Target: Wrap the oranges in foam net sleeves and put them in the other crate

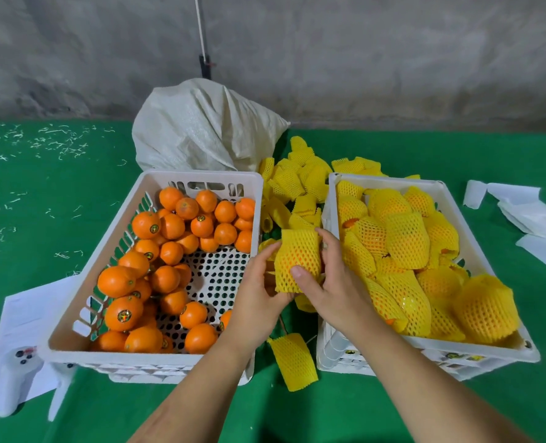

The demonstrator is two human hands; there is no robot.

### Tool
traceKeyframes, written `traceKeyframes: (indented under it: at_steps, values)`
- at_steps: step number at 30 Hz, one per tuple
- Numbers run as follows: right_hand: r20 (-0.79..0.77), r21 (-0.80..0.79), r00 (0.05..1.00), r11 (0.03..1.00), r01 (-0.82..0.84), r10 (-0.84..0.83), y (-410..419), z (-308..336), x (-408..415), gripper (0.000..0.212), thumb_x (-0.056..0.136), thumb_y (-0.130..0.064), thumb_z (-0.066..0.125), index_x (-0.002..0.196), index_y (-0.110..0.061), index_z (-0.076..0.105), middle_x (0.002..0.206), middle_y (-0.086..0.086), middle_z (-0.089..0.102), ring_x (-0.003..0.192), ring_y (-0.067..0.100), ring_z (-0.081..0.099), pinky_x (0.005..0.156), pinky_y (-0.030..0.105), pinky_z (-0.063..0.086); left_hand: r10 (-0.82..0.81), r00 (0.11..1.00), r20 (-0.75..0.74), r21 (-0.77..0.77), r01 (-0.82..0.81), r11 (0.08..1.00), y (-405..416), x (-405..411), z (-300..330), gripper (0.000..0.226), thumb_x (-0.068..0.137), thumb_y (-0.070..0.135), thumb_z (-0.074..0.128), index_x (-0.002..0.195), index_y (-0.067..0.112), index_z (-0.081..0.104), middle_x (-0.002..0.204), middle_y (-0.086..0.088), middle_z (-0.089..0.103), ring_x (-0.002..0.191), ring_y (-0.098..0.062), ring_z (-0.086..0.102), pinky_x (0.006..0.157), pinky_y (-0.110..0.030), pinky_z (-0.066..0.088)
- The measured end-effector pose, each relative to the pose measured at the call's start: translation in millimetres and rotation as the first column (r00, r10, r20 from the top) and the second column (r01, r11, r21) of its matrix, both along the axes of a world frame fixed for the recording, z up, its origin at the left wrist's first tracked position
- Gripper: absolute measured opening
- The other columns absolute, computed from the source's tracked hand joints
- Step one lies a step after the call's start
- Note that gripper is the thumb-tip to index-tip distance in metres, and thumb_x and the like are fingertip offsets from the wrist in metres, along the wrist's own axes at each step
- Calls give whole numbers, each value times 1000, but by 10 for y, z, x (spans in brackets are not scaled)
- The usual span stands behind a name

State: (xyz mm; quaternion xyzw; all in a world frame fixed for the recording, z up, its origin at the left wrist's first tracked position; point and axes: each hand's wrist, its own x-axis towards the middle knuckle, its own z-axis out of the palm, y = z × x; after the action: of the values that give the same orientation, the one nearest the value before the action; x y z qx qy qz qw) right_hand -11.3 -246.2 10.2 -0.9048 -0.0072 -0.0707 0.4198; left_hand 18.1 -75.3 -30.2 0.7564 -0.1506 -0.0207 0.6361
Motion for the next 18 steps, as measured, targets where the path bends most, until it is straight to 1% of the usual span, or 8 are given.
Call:
traceKeyframes:
  at_steps: [3,5,8,10,11,14,15,18]
  values:
    - [-61,19,998,1000,15,-14,39,51,21,109,61,-98,52,149,-58,1,135,-17,41,109,17,58,82,46,59,-3,1000,22,20,2,1000,26,9,8,76,92,8,79,152,39,45,135,7,54,122,1,58,95,-14,50]
    - [-58,86,997,995,51,-46,42,39,29,110,60,-95,60,149,-62,5,138,-19,41,114,17,57,86,44,59,-4,999,53,55,1,998,31,9,-1,74,93,11,80,154,36,46,127,4,55,117,2,57,95,-11,46]
    - [-31,170,997,982,81,-77,15,8,-6,102,62,-95,59,148,-64,12,141,-22,41,119,15,56,90,44,59,-4,995,98,73,-3,997,6,-30,10,73,92,11,81,156,27,50,117,2,55,110,4,55,96,-8,41]
    - [-32,222,997,973,71,-65,6,1,-21,99,65,-93,61,148,-64,15,143,-22,42,121,13,56,92,44,59,7,992,123,37,-12,999,4,-63,23,71,91,6,80,153,26,53,108,1,54,106,4,55,98,-9,40]
    - [-30,255,998,965,62,-57,3,0,-29,97,67,-92,62,148,-64,17,146,-21,41,124,12,55,93,44,58,0,994,113,-27,3,1000,23,-68,21,69,90,2,79,150,27,56,105,-3,55,105,1,57,99,-13,44]
    - [-7,330,999,943,37,-36,-13,-8,-25,96,70,-87,66,149,-62,19,149,-20,41,129,10,53,99,44,56,-11,1000,8,-240,13,971,52,-61,18,55,93,-7,72,135,28,70,110,-18,63,112,-29,65,103,-41,56]
    - [-12,349,999,936,35,-33,-16,-10,-17,96,70,-86,67,149,-62,19,147,-24,42,128,7,54,98,43,56,21,1000,-4,-242,-22,970,50,-69,5,53,93,-8,71,130,30,74,111,-15,66,110,-31,67,101,-42,57]
    - [-13,401,998,914,59,-59,-26,-19,15,95,69,-83,70,148,-60,22,136,-35,45,117,-1,59,94,41,59,114,990,85,-136,-101,986,27,-93,-23,49,94,-3,73,116,41,78,103,4,68,100,-19,68,90,-23,54]
